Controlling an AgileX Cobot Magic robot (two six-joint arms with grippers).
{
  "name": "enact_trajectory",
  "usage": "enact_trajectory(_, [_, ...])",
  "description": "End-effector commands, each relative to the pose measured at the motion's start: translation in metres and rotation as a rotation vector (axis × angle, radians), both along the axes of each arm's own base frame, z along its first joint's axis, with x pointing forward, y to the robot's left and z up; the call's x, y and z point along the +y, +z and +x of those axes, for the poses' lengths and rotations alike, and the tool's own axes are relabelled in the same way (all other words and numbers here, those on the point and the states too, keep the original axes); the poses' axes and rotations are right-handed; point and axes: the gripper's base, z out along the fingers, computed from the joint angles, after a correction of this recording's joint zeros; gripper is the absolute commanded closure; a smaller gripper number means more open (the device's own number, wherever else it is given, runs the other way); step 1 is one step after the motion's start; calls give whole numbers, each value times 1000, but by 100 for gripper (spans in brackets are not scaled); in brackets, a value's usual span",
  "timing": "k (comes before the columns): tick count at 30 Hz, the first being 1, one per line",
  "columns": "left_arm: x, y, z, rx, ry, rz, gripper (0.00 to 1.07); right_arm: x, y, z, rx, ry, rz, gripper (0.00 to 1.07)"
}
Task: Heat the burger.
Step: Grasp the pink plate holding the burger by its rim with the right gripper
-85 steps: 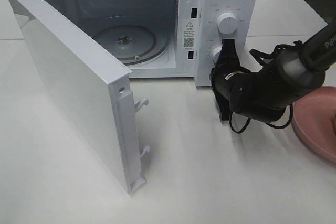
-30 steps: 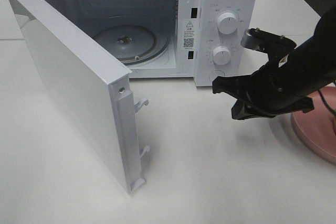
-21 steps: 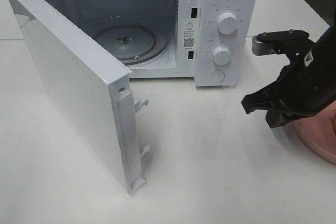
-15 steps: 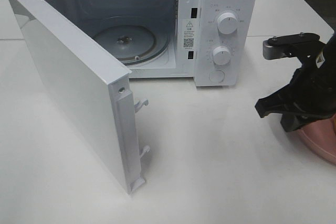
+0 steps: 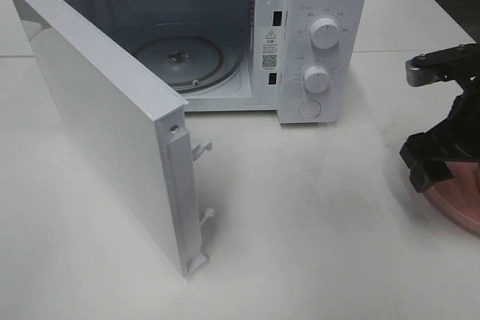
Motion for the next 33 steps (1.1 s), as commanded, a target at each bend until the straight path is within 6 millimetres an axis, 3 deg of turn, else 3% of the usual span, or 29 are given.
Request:
enact_trajectory(1, [0, 0, -3, -26, -5, -2, 7, -1, 3, 4, -42, 24, 1, 5])
enact_trajectory(19, [0, 0, -3, -26, -5, -2, 7, -6, -35, 31, 19, -17, 10, 12])
enact_trajectory(33, [0, 0, -3, -26, -5, -2, 7, -1, -65, 40, 46, -4, 41, 16])
